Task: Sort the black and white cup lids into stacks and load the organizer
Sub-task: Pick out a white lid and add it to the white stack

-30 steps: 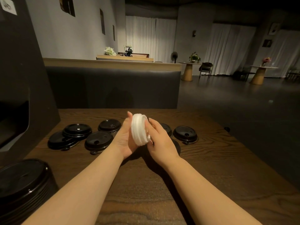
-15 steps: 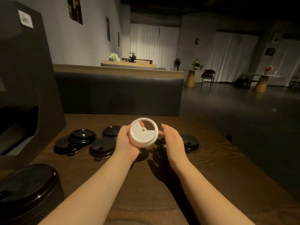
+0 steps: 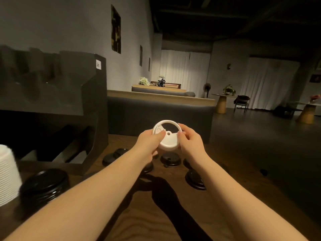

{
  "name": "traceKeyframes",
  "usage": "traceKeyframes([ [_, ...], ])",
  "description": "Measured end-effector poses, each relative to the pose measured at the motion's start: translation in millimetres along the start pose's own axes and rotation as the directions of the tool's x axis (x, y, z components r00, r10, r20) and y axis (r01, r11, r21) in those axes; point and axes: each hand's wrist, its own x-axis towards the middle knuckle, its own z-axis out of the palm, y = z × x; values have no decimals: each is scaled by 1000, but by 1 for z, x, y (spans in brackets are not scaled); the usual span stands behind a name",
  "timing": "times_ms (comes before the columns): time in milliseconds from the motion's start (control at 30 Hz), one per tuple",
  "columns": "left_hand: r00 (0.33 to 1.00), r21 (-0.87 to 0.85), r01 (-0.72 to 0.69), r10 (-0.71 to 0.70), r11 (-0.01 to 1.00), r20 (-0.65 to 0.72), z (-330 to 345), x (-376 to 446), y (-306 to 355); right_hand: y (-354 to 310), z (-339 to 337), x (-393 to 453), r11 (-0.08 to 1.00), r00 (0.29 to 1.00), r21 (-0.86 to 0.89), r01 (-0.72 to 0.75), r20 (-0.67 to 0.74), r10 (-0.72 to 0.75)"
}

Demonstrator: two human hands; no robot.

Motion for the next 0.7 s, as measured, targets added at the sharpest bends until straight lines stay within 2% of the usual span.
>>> traceKeyframes([
  [200,986,-31,-20,14,999,-169,-86,-32,24,-52,73,-21,997,994,-44,63,89,-59],
  [333,970,45,-85,93,995,-225,-156,-57,30,-85,134,-40,998,984,-13,54,171,-51],
  [500,945,62,-95,110,993,-309,-239,-77,35,-110,202,-62,990,951,-20,141,282,-129],
  [567,931,-4,-118,109,993,-348,-266,-80,40,-118,226,-65,997,930,58,53,361,-70],
  [700,911,-107,-148,94,983,-401,-304,-82,45,-124,275,-76,968,828,150,-200,554,85],
])
